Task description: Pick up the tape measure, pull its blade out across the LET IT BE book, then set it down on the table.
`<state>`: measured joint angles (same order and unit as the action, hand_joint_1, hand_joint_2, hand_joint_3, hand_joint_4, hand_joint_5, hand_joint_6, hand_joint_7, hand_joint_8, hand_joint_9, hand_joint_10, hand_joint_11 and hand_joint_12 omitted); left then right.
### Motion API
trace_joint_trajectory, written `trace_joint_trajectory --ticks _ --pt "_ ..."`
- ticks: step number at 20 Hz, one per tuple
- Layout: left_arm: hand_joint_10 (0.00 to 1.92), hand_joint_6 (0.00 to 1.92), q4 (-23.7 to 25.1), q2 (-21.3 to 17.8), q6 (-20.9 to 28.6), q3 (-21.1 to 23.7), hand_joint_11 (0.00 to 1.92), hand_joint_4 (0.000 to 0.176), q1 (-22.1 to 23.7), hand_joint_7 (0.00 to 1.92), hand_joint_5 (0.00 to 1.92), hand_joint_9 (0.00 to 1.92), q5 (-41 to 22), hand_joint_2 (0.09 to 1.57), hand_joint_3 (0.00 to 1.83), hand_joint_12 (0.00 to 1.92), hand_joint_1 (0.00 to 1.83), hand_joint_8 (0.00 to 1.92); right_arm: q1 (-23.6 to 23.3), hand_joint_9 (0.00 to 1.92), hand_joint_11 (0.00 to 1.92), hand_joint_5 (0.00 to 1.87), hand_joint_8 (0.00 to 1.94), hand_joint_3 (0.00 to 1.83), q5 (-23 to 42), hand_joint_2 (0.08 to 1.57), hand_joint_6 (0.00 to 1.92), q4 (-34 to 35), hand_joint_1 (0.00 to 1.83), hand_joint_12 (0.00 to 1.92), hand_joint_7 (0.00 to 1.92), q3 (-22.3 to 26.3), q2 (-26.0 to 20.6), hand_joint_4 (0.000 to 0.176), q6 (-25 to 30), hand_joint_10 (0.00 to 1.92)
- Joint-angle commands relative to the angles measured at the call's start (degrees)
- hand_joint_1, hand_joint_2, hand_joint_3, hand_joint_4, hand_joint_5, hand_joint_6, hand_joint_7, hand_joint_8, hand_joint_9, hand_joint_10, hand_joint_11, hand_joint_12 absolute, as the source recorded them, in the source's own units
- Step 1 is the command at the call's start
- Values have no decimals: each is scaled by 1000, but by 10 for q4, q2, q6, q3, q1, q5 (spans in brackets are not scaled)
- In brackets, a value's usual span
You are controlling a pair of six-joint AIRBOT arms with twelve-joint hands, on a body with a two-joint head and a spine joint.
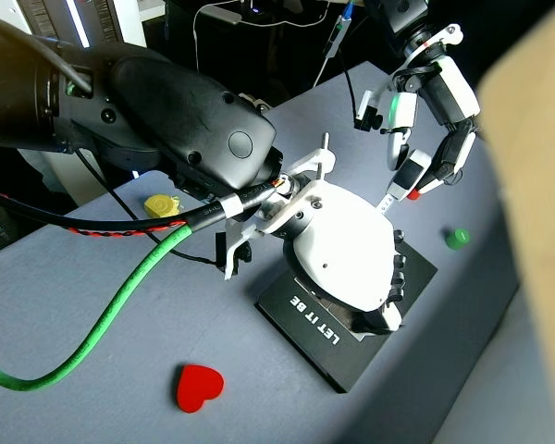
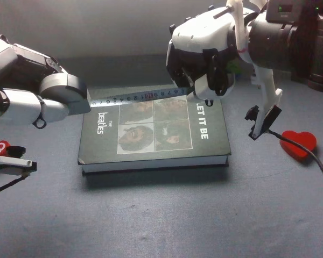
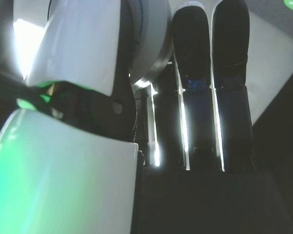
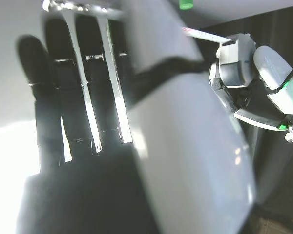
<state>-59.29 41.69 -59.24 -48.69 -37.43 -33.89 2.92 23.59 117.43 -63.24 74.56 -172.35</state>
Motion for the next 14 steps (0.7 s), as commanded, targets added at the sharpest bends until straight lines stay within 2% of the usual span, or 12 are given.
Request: trace_joint_trajectory --ticks 1,6,14 --pt "1142 797 18 1 8 -4 886 0 5 1053 996 1022 -54 1079 0 1070 1386 791 -8 953 729 854 1015 1 -21 1147 1138 -20 1201 1286 996 -1 -4 0 -1 639" --pt "1141 805 18 1 8 -4 883 0 4 1053 997 1023 -56 1079 0 1065 1386 781 -4 913 709 831 1055 1 -26 1162 1187 -28 1190 1291 957 -1 -8 13 -1 674" --pt "1135 804 18 1 9 -3 891 0 4 1051 1004 1024 -58 1078 0 1025 1386 778 10 914 706 830 1070 0 -40 1162 1170 -51 1191 1291 961 -2 -38 5 -1 679"
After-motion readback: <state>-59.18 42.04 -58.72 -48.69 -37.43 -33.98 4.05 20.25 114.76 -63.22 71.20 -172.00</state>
